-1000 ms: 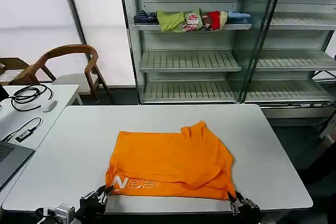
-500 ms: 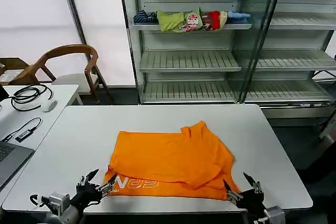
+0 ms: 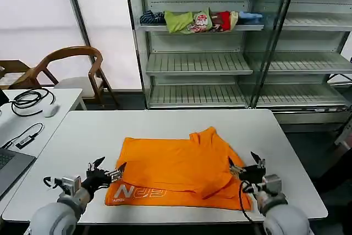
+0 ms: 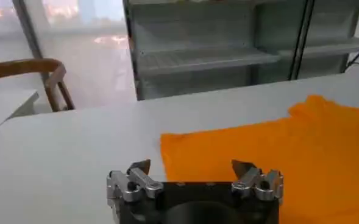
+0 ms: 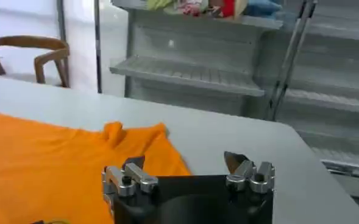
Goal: Fold and organize the clothes.
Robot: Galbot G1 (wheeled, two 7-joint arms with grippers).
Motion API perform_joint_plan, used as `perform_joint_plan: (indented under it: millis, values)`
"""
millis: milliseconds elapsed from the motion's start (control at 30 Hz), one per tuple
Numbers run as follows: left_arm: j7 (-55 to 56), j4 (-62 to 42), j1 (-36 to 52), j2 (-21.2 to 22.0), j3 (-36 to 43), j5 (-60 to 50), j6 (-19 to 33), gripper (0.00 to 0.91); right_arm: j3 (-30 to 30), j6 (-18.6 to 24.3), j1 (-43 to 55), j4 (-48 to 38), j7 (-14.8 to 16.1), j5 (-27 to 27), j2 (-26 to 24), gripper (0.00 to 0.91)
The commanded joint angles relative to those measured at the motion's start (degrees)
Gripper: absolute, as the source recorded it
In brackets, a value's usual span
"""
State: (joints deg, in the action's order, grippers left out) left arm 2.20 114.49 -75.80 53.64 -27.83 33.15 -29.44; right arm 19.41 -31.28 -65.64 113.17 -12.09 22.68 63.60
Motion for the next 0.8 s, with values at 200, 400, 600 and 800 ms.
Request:
perform_joint_plan:
  millis: [200,400,600,800]
  values:
    - [-1.2,-20.8,22.6,1.2,11.7,0.6,0.3,0.907,-9.0,-1.8,23.1,-20.8,-2.5,1.9,6.7,0.907]
    - [-2.2,-27.5,26.5,2.6,14.1,0.2,1.6,0.907,-10.9,-1.3,27.5,-30.0,-2.6,1.3,9.5,0.907]
    - [-3.0,-32.1,29.6,3.8,15.8,-0.7,2.1,0.907,-11.4,-0.2,29.4,-35.8,-2.2,-0.5,12.0,0.907]
    - [-3.5,-35.0,31.5,4.6,16.4,-1.1,2.6,0.907,-11.1,1.7,31.1,-40.9,-1.8,-1.5,14.8,0.907]
